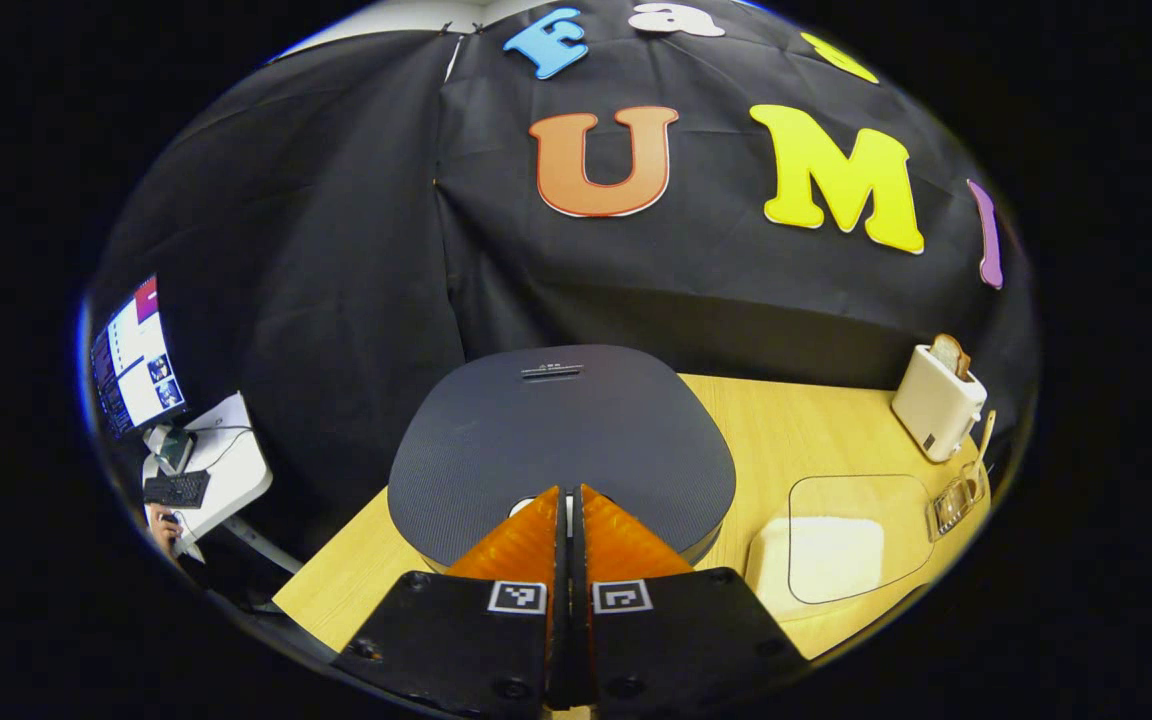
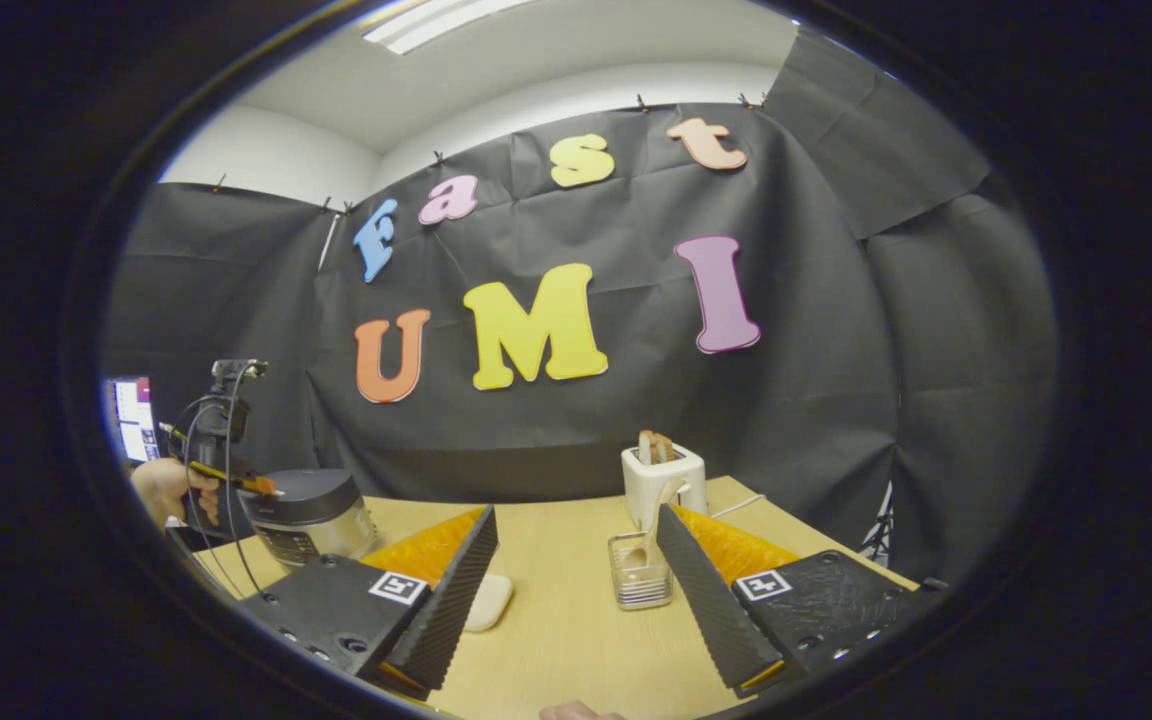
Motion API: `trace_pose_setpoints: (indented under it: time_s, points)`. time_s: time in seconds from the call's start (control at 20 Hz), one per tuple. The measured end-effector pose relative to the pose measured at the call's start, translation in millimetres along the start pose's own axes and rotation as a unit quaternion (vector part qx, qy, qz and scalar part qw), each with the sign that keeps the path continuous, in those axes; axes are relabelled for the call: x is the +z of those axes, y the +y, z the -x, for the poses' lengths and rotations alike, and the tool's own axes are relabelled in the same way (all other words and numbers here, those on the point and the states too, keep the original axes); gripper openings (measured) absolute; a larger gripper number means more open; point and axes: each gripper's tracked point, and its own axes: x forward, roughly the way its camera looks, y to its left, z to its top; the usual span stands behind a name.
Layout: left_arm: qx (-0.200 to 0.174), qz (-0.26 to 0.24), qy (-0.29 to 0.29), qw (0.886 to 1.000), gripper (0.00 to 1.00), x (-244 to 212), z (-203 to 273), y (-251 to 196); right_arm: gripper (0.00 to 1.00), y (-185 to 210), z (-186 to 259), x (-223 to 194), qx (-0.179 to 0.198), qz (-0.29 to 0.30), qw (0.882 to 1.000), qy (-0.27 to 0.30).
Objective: Close the left gripper, press the button to open the rice cooker; take a wooden spoon from the chopstick holder with the right hand, scoop a spoonful of rice and pour it into the rice cooker, then put the wooden spoon back into the chopstick holder.
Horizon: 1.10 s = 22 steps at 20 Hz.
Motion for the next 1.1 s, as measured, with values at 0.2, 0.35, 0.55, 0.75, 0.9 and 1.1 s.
trace_pose_setpoints:
  time_s: [0.2,0.35,0.55,0.75,0.9,1.1]
  points:
    - [-0.006,0.043,-0.045,0.998,0.03,29.6,19.8,2.6,0.92,-8.3,-1.6,0.1,-0.007,-0.006,1.000,0.005]
    - [0.014,0.017,-0.111,0.994,0.03,66.2,53.1,5.5,0.92,-10.0,-2.3,-1.3,-0.006,-0.015,1.000,0.010]
    - [-0.016,0.026,-0.142,0.989,0.03,78.7,94.4,-16.8,0.93,-14.4,-3.3,-1.8,-0.009,-0.017,1.000,0.012]
    - [-0.026,0.026,-0.165,0.986,0.06,76.4,120.4,-23.2,0.96,-19.9,-5.6,-4.9,-0.015,-0.019,1.000,0.015]
    - [-0.039,0.022,-0.158,0.986,0.18,64.1,127.8,-30.2,0.93,-23.8,-8.9,-9.5,-0.022,-0.017,0.999,0.021]
    - [-0.036,0.014,-0.160,0.986,0.27,46.8,127.5,-26.3,0.99,-25.9,-13.5,-14.4,-0.029,-0.011,0.999,0.027]
